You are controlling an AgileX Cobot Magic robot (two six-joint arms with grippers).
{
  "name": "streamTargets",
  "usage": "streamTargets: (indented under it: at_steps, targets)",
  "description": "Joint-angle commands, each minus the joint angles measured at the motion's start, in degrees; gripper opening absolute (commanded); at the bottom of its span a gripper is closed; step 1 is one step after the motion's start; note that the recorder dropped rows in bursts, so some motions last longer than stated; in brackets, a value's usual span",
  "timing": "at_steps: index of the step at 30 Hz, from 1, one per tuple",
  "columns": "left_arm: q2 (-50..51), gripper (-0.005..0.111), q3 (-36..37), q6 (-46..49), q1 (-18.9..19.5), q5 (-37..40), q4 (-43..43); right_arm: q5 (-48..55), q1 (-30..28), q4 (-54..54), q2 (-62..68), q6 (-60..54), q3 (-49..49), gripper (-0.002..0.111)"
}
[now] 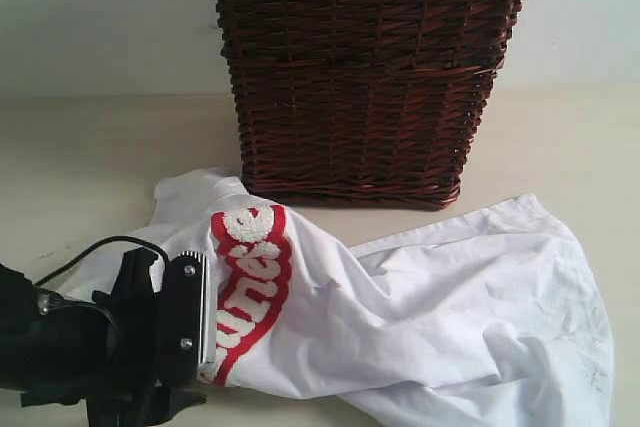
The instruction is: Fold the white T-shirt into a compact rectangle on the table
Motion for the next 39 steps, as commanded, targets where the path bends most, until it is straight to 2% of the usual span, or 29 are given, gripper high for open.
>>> streamTargets:
  at_steps: [1, 3, 5, 11, 14, 16, 18, 20, 22, 24, 29, 32, 36, 39]
  targets:
    - [4.4, 0.042, -0.1, -0.6, 0.1, -5.7, -0.2, -0.4, -0.3, 0.2, -0.4, -0.1, 0.3, 0.009]
    - [5.0, 0.03, -0.1, -0.6, 0.1, -10.4, -0.2, -0.4, -0.3, 0.2, -0.4, -0.1, 0.3, 0.009]
    - [3.8, 0.0, -0.1, -0.6, 0.1, -12.6, -0.2, -0.4, -0.3, 0.2, -0.4, -0.1, 0.3, 0.009]
    - [-3.4, 0.0, -0.2, -0.6, 0.1, -13.9, 0.5, -0.4, -0.3, 0.2, -0.4, -0.1, 0.3, 0.009]
    - [-4.1, 0.01, -0.2, -0.6, 0.1, -11.8, -0.1, -0.4, -0.3, 0.2, -0.4, -0.1, 0.3, 0.009]
    - [-3.8, 0.024, -0.2, -0.6, 0.1, -7.8, -0.2, -0.4, -0.3, 0.2, -0.4, -0.1, 0.3, 0.009]
    - [-3.4, 0.043, -0.2, -0.1, 0.1, -3.4, -0.1, -0.4, -0.3, 0.2, -0.4, -0.1, 0.3, 0.009]
    - [-2.5, 0.057, -0.2, 1.0, 0.1, -2.5, 0.0, -0.4, -0.3, 0.2, -0.4, -0.1, 0.3, 0.009]
    - [-1.0, 0.062, -0.3, 1.5, 0.1, -3.9, 0.0, -0.4, -0.3, 0.2, -0.4, -0.1, 0.3, 0.009]
    - [1.5, 0.057, -1.1, 3.1, 0.1, -4.2, 0.0, -0.4, -0.3, 0.2, -0.4, -0.1, 0.3, 0.009]
    - [9.2, 0.032, -5.0, 5.8, 0.1, -4.9, 0.0, -0.4, -0.3, 0.2, -0.4, -0.1, 0.3, 0.009]
    - [11.3, 0.024, -6.7, 5.7, 0.1, -5.7, 0.0, -0.4, -0.3, 0.2, -0.4, -0.1, 0.3, 0.009]
    - [9.1, 0.0, -6.9, 0.6, 0.1, -7.1, -0.5, -0.5, -0.3, 0.2, -0.4, -0.1, 0.3, 0.009]
    - [4.9, 0.0, -6.9, -1.3, 0.1, -7.2, -0.5, -0.5, -0.3, 0.2, -0.4, -0.1, 0.3, 0.009]
